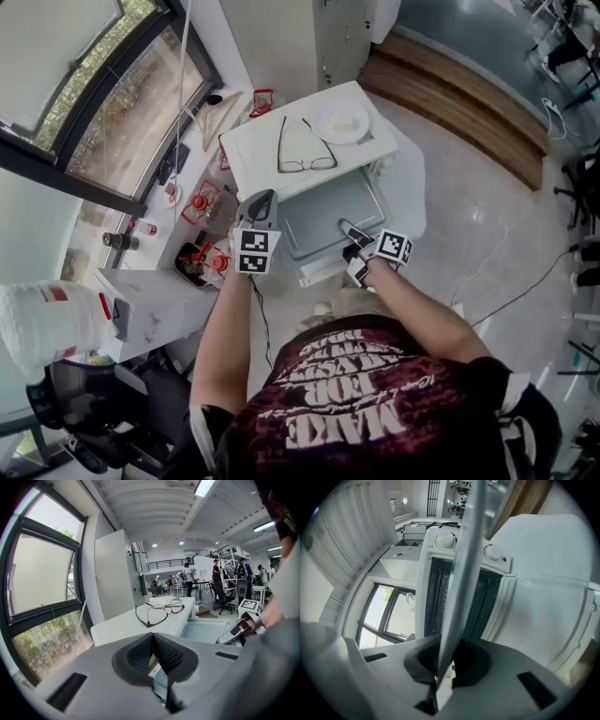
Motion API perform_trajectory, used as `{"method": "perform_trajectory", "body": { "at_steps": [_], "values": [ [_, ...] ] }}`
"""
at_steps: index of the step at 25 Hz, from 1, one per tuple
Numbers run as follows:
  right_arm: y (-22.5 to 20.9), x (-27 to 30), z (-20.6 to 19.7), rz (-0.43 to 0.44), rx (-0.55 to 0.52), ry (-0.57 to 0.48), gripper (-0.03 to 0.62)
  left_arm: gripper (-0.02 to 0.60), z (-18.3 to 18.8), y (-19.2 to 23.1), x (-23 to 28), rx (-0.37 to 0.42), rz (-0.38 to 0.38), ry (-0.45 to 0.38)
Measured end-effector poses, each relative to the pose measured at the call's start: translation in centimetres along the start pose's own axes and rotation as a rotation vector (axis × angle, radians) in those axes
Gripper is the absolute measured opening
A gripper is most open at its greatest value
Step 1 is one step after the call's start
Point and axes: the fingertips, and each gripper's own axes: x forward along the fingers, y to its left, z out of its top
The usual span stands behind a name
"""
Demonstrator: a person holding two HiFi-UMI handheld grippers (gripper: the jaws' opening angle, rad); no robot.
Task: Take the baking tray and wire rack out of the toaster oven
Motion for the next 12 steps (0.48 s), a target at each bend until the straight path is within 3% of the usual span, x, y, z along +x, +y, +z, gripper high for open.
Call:
{"method": "perform_trajectory", "body": {
  "at_steps": [4,12],
  "values": [
    [-0.4,-1.7,-0.8,-0.032,-0.039,-0.004,0.008,0.006,-0.3,0.0,0.1,0.018,-0.009,0.002],
    [-0.8,-5.7,-1.7,-0.068,-0.003,-0.005,0.007,0.006,-0.1,0.0,-0.1,0.024,-0.006,-0.002]
  ]
}}
